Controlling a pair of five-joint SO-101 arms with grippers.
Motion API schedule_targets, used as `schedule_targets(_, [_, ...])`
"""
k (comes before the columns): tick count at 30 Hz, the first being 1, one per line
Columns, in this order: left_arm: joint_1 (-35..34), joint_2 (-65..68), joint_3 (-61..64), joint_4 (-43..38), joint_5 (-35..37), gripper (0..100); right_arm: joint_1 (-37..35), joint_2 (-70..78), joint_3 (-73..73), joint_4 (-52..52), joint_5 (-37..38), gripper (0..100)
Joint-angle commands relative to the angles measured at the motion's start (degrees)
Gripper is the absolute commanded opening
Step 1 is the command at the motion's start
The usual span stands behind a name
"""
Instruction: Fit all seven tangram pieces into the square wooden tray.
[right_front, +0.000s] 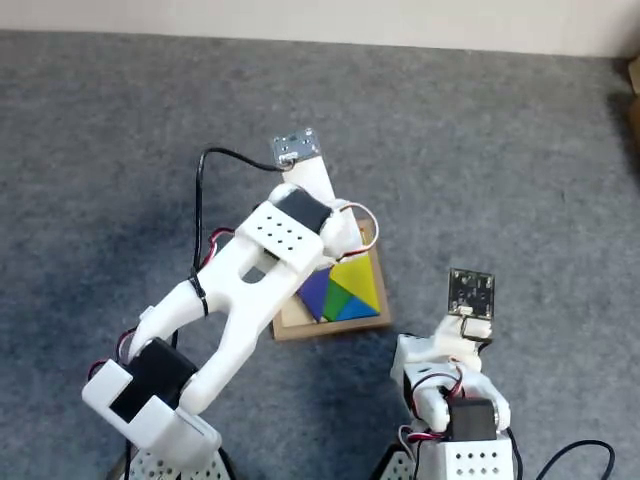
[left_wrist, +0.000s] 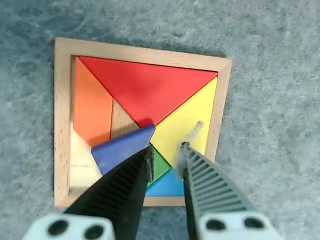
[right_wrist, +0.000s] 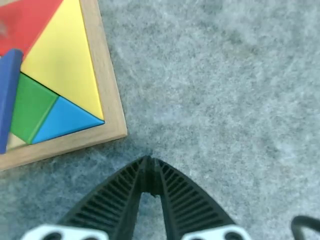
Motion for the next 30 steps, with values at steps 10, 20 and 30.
schedule_targets(10, [-0.84,-0.31,2.59,-4.13,-2.9,10,0.75,-0.75,6.64,0.48,-0.35,0.5])
schedule_targets(20, [-0.84,-0.31,2.68,-4.13,-4.75,0,0.75,-0.75,6.64,0.48,-0.35,0.5])
schedule_targets(30, [-0.4,0.92,2.42,-7.12,-4.84,0,0.75,-0.75,6.64,0.48,-0.35,0.5])
